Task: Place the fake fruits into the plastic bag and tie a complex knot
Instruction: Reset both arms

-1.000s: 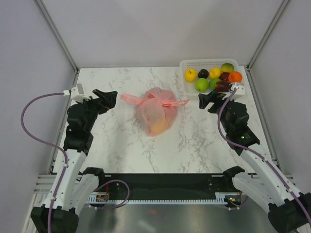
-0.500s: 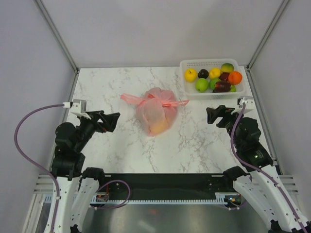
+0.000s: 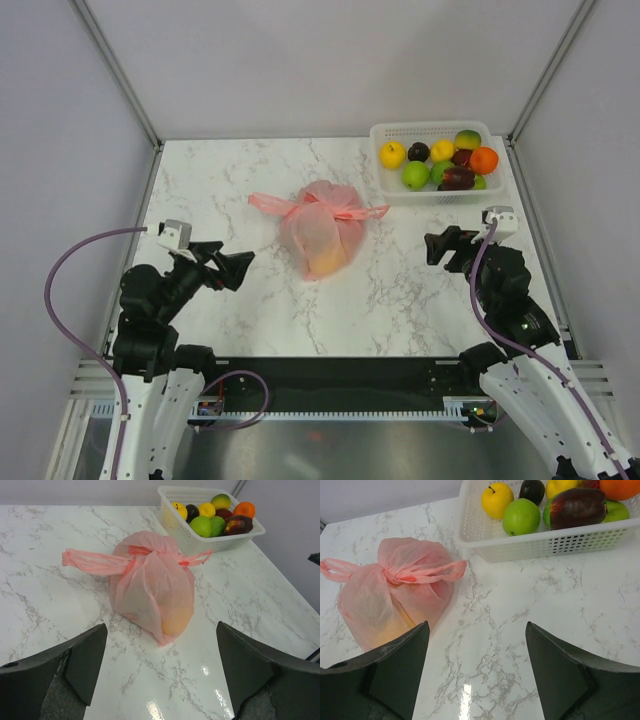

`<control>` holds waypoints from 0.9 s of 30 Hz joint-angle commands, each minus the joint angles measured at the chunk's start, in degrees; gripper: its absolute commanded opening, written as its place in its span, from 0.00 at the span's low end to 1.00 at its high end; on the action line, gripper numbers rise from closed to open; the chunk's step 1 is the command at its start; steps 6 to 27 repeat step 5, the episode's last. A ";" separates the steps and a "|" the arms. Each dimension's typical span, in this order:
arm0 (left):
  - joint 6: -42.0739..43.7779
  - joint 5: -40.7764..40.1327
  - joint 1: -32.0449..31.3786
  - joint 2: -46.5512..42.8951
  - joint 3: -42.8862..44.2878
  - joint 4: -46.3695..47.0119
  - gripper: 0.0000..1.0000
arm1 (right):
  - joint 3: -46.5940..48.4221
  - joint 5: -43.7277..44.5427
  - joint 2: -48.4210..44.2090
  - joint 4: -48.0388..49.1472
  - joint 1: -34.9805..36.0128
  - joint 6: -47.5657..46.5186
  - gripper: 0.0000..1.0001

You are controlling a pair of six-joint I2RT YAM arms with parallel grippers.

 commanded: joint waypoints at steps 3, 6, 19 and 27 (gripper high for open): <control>2.74 2.75 -0.06 0.21 -0.38 0.48 0.97 | 0.31 1.85 -0.82 0.44 0.12 0.75 0.84; 2.74 2.75 -0.06 -0.06 -0.47 0.48 0.97 | 0.40 1.41 -1.00 0.36 0.12 0.23 0.85; 2.74 2.75 -0.06 -0.06 -0.47 0.48 0.97 | 0.40 1.41 -1.00 0.36 0.12 0.23 0.85; 2.74 2.75 -0.06 -0.06 -0.47 0.48 0.97 | 0.40 1.41 -1.00 0.36 0.12 0.23 0.85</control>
